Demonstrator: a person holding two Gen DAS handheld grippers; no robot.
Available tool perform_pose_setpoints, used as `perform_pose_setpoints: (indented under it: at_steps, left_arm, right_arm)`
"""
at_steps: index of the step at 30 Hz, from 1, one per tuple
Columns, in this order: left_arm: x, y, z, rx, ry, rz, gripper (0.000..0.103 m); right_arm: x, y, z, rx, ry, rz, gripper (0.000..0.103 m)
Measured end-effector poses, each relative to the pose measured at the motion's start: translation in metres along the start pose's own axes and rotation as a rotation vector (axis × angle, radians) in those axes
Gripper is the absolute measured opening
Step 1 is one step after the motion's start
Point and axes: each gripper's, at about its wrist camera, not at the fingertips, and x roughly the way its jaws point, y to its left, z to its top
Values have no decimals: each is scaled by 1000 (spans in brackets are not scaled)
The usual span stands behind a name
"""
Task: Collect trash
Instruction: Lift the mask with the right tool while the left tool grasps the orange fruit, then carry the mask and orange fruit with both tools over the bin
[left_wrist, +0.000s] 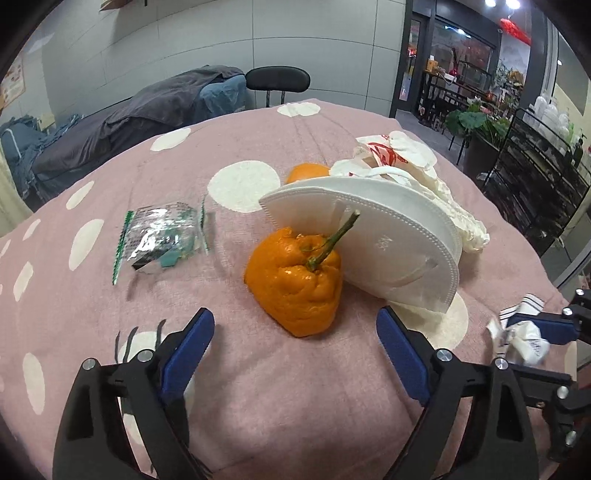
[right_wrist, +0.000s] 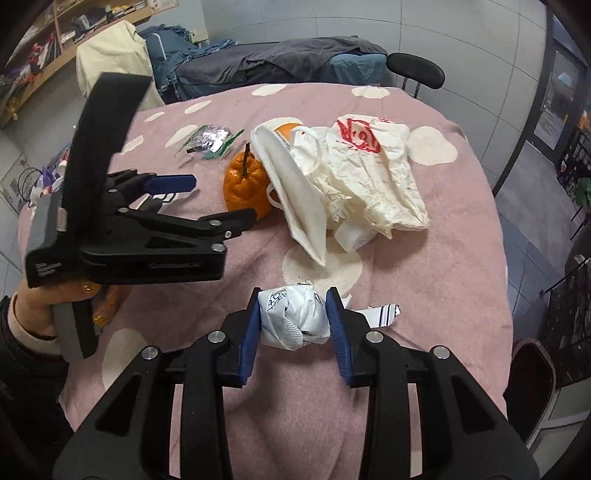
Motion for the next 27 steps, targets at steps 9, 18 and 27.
perform_pose_setpoints:
  at_steps: [9, 18, 27]
  left_arm:
    - [19, -22, 18, 62, 24, 74, 72]
    - [17, -21, 23, 1, 9, 70, 45]
    - [-13, -3, 5, -119, -40, -47, 38]
  right_arm:
    - [-24, -30, -24, 129, -42, -8, 35]
    - [-33, -38, -37, 191, -65, -8, 35]
    - [-41, -48, -46, 231, -92, 3, 35]
